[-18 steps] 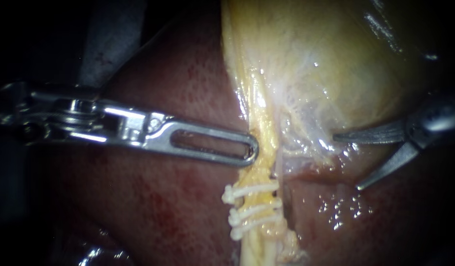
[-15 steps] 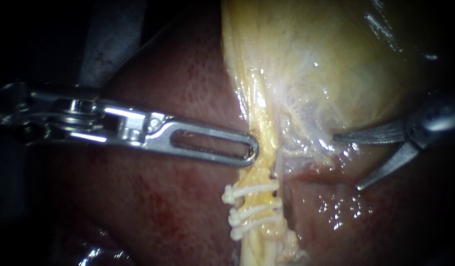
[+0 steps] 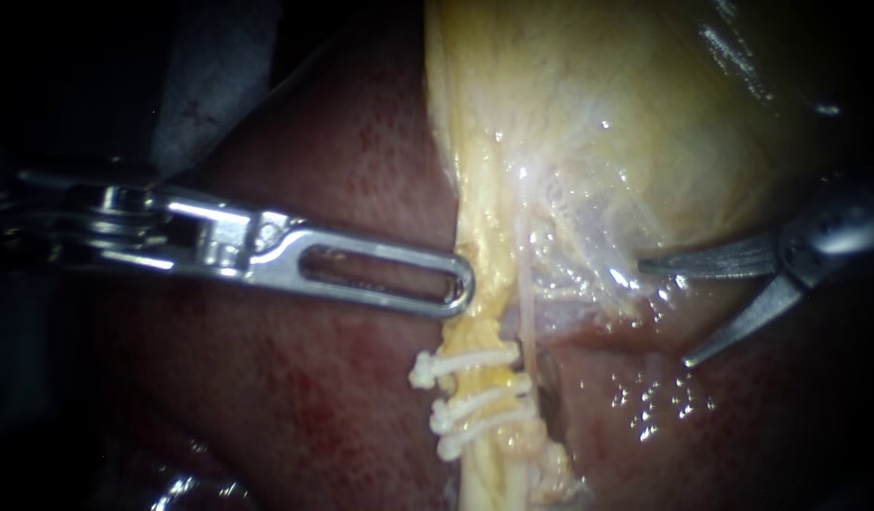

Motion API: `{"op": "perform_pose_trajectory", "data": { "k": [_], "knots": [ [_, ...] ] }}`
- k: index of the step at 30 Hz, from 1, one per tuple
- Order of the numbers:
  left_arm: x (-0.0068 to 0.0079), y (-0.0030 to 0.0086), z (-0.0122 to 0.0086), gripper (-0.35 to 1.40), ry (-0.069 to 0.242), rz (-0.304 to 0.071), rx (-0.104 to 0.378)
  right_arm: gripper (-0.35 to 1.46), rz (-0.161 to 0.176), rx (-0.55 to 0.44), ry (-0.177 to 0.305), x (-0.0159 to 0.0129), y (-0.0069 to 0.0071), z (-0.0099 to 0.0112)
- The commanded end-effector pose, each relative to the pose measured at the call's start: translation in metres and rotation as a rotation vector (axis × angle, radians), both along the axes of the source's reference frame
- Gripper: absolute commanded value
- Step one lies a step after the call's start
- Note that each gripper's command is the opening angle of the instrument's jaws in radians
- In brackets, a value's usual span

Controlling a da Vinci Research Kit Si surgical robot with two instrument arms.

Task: Go to the cutting position left tube

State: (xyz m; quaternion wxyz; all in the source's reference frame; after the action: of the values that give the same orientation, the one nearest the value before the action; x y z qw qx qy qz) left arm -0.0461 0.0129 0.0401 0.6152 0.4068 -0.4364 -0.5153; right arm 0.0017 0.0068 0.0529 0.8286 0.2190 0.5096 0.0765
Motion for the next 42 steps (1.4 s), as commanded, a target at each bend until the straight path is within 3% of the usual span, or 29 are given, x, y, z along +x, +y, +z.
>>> {"op": "perform_pose_trajectory", "data": {
  "k": [1,12,32,42],
  "knots": [
    [0.0001,0.0001,-0.0002,-0.35,-0.004,-0.005,0.002,1.24,0.001,0.0,-0.001,0.0,0.0,0.0],
    [0.0014,0.001,-0.0014,-0.35,-0.006,-0.019,0.006,1.22,0.001,-0.001,-0.001,0.0001,0.0,0.0001],
    [0.0029,0.0013,-0.0023,-0.35,-0.005,-0.03,0.008,1.18,0.004,-0.012,-0.003,0.0013,-0.0007,0.0007],
    [0.0028,0.0014,-0.0023,-0.35,-0.005,-0.031,0.008,1.18,0.054,0.084,-0.046,0.0027,-0.0006,0.0009]
  ]
}}
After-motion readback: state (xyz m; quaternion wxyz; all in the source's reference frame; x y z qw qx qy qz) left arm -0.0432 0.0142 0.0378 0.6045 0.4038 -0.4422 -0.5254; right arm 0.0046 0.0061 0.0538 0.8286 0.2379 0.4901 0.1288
